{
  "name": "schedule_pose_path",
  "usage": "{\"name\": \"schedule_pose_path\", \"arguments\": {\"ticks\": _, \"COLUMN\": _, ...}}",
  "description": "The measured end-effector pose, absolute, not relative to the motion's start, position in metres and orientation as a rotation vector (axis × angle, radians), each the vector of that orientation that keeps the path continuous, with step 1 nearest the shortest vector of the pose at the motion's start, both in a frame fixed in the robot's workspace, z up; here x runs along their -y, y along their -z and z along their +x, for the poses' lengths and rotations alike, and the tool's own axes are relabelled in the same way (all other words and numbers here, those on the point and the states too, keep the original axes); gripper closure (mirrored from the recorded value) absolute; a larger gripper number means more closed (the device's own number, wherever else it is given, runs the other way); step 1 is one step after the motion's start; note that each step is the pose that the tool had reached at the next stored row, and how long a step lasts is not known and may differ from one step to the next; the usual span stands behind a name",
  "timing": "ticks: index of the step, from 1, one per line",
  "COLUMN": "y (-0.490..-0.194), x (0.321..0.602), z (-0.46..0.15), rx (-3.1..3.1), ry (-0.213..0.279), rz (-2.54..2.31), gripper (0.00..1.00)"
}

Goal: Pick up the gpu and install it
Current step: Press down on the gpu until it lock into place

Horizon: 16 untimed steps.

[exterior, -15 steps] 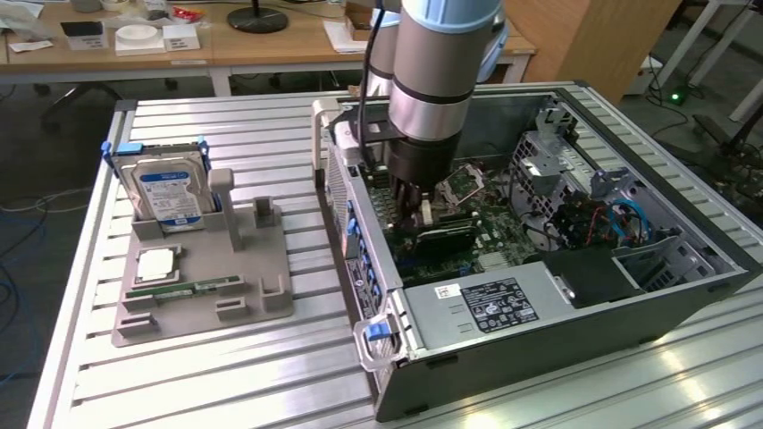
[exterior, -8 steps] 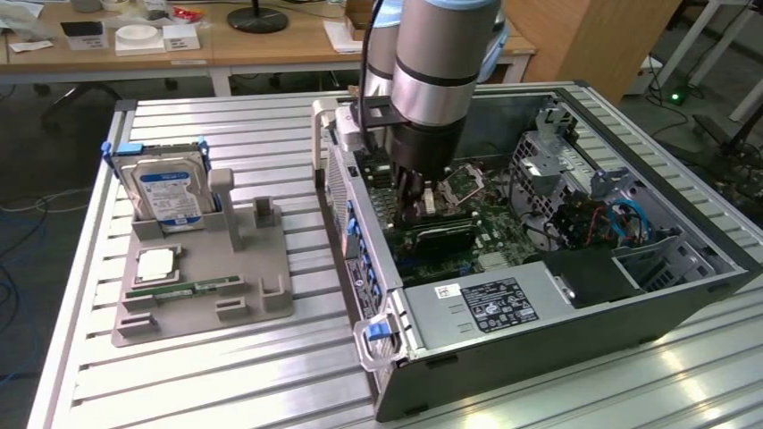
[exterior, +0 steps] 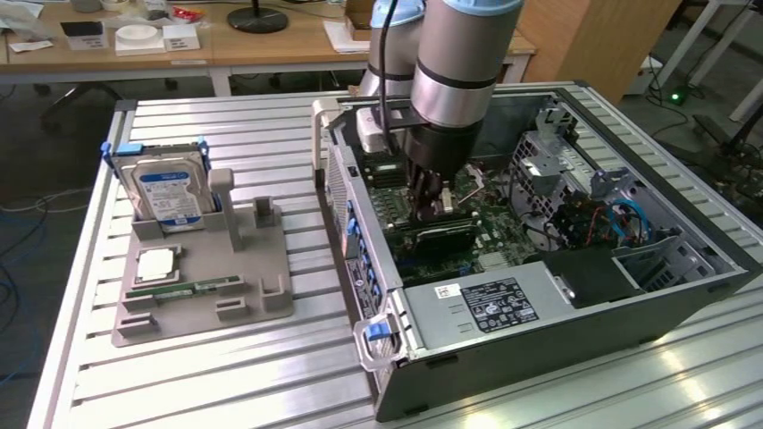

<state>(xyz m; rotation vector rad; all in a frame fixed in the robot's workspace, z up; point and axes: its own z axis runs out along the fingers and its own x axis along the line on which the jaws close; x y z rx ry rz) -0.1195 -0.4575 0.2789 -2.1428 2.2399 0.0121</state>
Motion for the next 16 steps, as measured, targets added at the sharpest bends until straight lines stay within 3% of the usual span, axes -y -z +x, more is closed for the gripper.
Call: {"name": "schedule_pose_path", "arguments": {"ticks": 16, "y": -0.266, "x": 0.457, "z": -0.117, "rx": -2.238, "ry": -0.008, "rz": -2.149, "gripper": 0.89}}
